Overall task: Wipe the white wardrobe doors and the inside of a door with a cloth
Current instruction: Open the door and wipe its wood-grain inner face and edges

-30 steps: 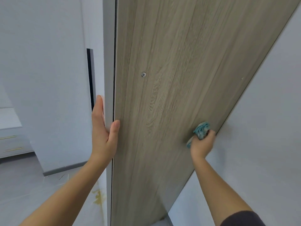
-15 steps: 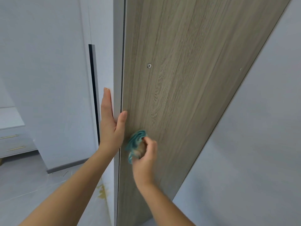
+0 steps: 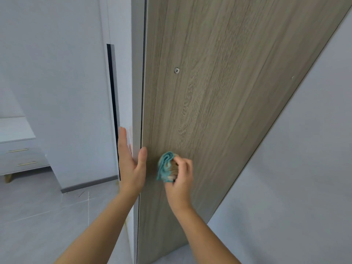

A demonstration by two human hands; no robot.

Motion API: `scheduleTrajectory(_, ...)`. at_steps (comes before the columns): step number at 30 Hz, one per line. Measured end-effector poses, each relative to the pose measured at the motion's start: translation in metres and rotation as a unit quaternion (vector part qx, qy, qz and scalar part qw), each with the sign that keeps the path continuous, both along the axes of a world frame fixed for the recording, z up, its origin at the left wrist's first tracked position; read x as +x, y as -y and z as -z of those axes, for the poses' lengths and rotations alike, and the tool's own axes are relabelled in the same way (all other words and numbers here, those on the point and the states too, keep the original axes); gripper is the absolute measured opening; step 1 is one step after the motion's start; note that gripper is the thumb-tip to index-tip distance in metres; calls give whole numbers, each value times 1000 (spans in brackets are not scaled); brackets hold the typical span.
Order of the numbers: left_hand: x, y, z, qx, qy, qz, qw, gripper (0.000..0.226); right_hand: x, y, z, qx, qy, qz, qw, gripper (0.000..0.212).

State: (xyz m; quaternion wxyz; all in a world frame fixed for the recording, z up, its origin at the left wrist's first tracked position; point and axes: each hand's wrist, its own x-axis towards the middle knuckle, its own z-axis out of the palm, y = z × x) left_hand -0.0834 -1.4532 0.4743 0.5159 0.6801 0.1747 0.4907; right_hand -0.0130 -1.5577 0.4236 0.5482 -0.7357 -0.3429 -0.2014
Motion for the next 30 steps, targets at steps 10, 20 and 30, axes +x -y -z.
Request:
scheduleTrajectory(10, 5, -10, 10, 38, -5, -32, 999, 70, 177, 80, -35, 76, -162, 276, 944, 48)
scheduleTrajectory(20, 10, -16, 15, 78, -14, -63, 995, 67, 279, 133, -52, 60, -277, 360, 889, 39)
scheduleTrajectory(30, 13, -16, 19, 88, -13, -63, 994, 78, 215, 105, -11, 45, -257, 315, 912, 37)
